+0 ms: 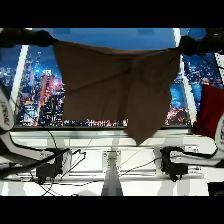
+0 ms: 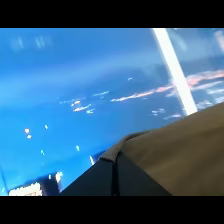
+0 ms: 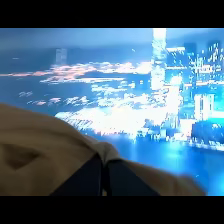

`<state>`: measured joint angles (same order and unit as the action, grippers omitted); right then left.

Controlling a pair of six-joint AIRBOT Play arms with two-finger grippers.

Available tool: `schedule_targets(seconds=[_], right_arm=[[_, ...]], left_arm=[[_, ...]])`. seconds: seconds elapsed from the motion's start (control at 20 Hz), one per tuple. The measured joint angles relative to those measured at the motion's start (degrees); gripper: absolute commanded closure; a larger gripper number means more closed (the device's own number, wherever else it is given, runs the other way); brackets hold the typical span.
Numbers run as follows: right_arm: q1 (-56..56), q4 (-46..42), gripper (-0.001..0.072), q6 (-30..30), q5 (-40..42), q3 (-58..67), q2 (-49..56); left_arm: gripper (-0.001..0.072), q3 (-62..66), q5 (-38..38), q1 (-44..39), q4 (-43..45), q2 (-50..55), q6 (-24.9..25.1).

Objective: Fold the clothes and pants, and hang the long-sleeved shirts on hangers.

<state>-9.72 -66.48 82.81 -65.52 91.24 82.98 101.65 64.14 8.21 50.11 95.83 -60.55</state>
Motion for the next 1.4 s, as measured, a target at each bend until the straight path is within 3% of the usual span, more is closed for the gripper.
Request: schedule_targets(seconds=[0.3,0.65,0.7,0.75,0.8,0.85,1.05,1.15,1.25,1.35,1.4], right_arm=[[0.0,-2.8,0.0696,0.0,9.4,-0.3,7.8],[0.1,-5.6,0.0695,0.0,0.5,-2.8,10.9],[0.1,-5.7,0.0637,0.0,-0.7,-4.1,11.1],[0.1,-5.8,0.0457,0.0,-1.3,-5.6,11.2],[0.1,-6.1,0.0294,0.0,-2.0,-7.0,11.4],[0.1,-6.2,0.0247,0.0,-2.4,-8.0,11.4],[0.1,-8.6,0.0251,0.2,-3.7,-10.1,9.4],[0.1,-12.3,0.0264,0.1,-5.5,-10.6,6.8],[-0.4,-16.2,0.0265,-0.3,-7.2,-12.2,2.9],[-1.8,-18.5,0.0268,-0.9,-7.9,-16.3,-2.3],[-2.6,-19.3,0.0322,-1.1,-7.9,-19.5,-5.4]], left_arm=[[0.0697,0.0,-5.8,-1.3,0.4,6.1,-0.1],[0.0691,0.0,2.4,-2.6,0.9,14.1,-1.6],[0.0484,0.0,3.2,-2.8,0.8,15.4,-2.4],[0.0062,0.0,3.7,-3.0,0.8,16.4,-3.0],[0.0011,0.0,4.1,-3.1,0.5,17.3,-3.7],[0.0011,0.0,4.5,-3.1,0.3,17.8,-4.0],[0.0013,0.2,6.1,-2.2,-0.5,16.0,-4.8],[0.0019,0.2,6.7,-0.8,0.5,12.7,-5.0],[0.0103,0.2,7.8,1.0,3.5,7.9,-5.0],[0.011,0.2,9.6,2.8,8.8,2.5,-5.0],[0.011,0.2,10.0,3.5,11.3,-0.2,-5.0]])
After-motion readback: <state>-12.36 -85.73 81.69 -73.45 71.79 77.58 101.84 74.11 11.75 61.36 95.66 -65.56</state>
